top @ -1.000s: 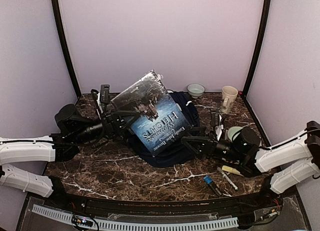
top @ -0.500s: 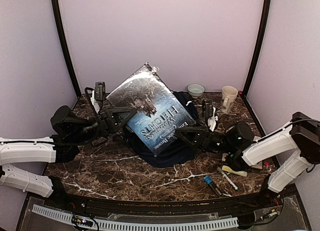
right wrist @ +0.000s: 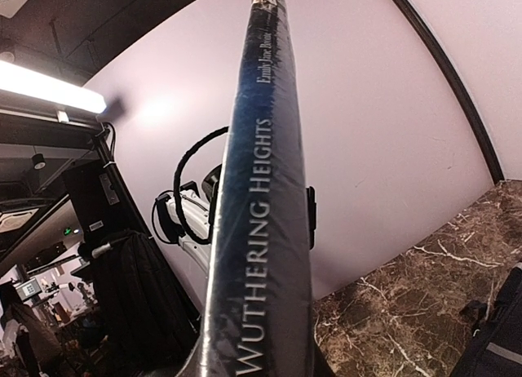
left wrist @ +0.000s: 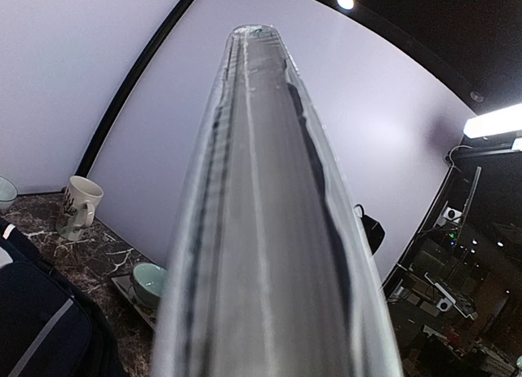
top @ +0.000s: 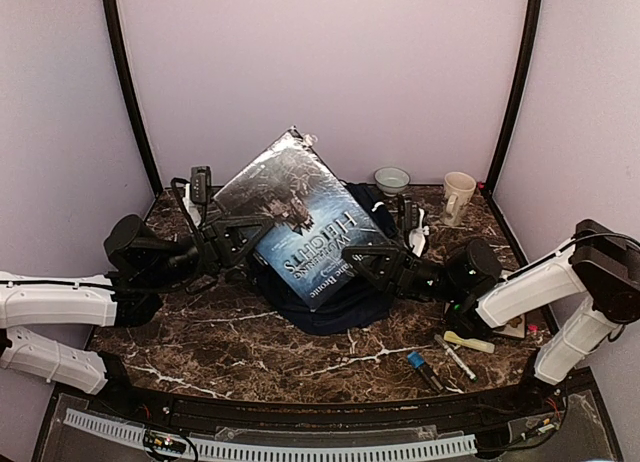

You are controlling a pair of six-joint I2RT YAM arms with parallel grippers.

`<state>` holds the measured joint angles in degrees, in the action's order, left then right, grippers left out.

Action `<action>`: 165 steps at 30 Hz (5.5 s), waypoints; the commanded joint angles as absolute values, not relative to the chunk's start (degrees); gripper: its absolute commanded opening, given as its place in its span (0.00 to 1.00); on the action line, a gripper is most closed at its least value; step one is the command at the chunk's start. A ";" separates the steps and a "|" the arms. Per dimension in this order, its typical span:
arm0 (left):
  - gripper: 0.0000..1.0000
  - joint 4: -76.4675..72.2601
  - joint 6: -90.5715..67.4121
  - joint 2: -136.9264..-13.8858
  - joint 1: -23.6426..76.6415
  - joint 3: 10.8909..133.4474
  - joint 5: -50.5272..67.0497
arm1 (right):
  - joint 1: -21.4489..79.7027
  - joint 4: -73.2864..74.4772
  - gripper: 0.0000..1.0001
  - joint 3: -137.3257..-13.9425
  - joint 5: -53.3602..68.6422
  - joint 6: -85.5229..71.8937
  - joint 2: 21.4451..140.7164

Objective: Pack the student bag
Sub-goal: Pass from the left arm to the right, then pick up the largest pocket of the bag from the student bag, then place the book in the largest pocket of the bag.

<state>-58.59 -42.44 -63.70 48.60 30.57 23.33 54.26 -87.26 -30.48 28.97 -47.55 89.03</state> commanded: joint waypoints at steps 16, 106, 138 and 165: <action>0.27 -34.76 -12.63 -61.11 48.70 35.88 10.38 | 54.58 -55.25 0.00 -21.18 -6.08 -26.51 60.97; 0.00 -20.35 1.08 -109.32 66.80 63.66 -18.25 | 54.61 -35.63 0.00 -7.56 -29.69 -21.28 30.01; 0.00 0.24 -0.36 -103.48 46.50 86.79 5.69 | 54.58 -11.58 0.00 -10.09 -23.39 -37.76 16.07; 0.00 1.76 -2.40 -103.32 44.41 90.24 17.81 | 54.56 -23.73 0.00 -6.29 0.46 -48.44 21.97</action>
